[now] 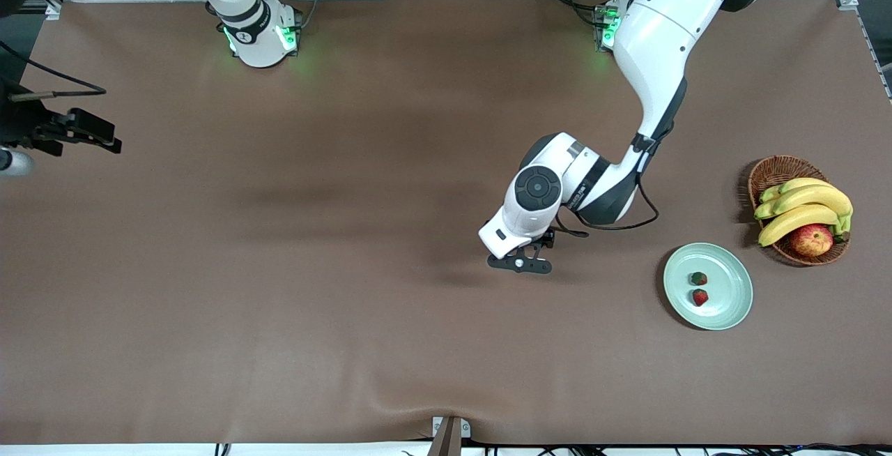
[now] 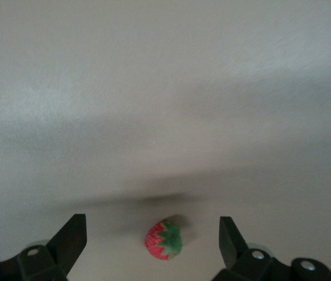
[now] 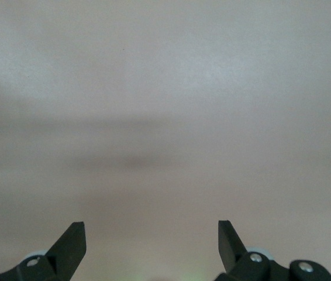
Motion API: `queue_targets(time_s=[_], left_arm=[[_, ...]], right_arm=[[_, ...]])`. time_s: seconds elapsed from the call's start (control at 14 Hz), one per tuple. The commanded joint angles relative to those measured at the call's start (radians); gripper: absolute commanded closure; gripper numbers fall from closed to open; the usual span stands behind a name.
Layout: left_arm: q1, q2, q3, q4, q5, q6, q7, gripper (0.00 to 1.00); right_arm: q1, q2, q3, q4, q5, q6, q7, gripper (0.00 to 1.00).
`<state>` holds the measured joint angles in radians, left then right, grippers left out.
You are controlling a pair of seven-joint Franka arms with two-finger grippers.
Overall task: Collect all strawberries into plate
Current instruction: 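Close the left gripper on the third strawberry and lift it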
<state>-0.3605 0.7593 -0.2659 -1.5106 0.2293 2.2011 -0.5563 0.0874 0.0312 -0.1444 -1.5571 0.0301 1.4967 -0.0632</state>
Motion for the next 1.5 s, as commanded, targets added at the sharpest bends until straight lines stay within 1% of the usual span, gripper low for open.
queue_targets(time_s=[0.0,0.07,0.21,0.43,0.64,0.79,0.86,1.0,1.07,1.29,1.36,1.43], left_arm=[[0.003,0.009,0.000,-0.014,0.025,0.017,-0.016,0.00],[0.005,0.012,0.000,-0.019,0.025,0.028,-0.019,0.00],[0.003,0.017,0.000,-0.039,0.024,0.045,-0.024,0.03],[0.009,0.012,0.000,-0.071,0.024,0.052,-0.025,0.17],[0.003,0.014,-0.001,-0.069,0.019,0.055,-0.039,0.22],[0.003,0.014,-0.001,-0.069,0.012,0.057,-0.039,0.22],[0.003,0.012,-0.001,-0.069,0.010,0.057,-0.040,0.25],[0.005,0.011,-0.001,-0.072,0.010,0.057,-0.045,0.36],[0.005,0.012,-0.001,-0.072,0.010,0.055,-0.047,0.39],[0.002,0.012,-0.003,-0.072,0.010,0.057,-0.066,0.40],[0.002,0.011,-0.003,-0.072,0.010,0.055,-0.070,0.43],[0.002,0.012,-0.004,-0.072,0.008,0.055,-0.071,0.47]], right_arm=[[-0.058,-0.046,0.066,-0.031,-0.021,-0.018,0.074,0.00],[-0.075,-0.051,0.084,-0.031,-0.021,-0.027,0.075,0.00],[-0.086,-0.059,0.086,-0.031,-0.021,-0.035,0.075,0.00],[-0.093,-0.062,0.074,-0.017,-0.022,-0.055,0.077,0.00],[-0.132,-0.062,0.088,-0.014,-0.019,-0.058,0.077,0.00],[-0.129,-0.062,0.080,-0.012,-0.021,-0.069,0.075,0.00],[-0.126,-0.063,0.080,-0.008,-0.025,-0.070,0.075,0.00],[-0.123,-0.062,0.080,0.023,-0.029,-0.069,0.071,0.00],[-0.121,-0.062,0.078,0.031,-0.032,-0.063,0.069,0.00],[-0.126,-0.062,0.082,0.031,-0.032,-0.058,0.066,0.00],[-0.124,-0.062,0.083,0.031,-0.032,-0.058,0.066,0.00],[-0.121,-0.060,0.085,0.031,-0.033,-0.058,0.071,0.00]])
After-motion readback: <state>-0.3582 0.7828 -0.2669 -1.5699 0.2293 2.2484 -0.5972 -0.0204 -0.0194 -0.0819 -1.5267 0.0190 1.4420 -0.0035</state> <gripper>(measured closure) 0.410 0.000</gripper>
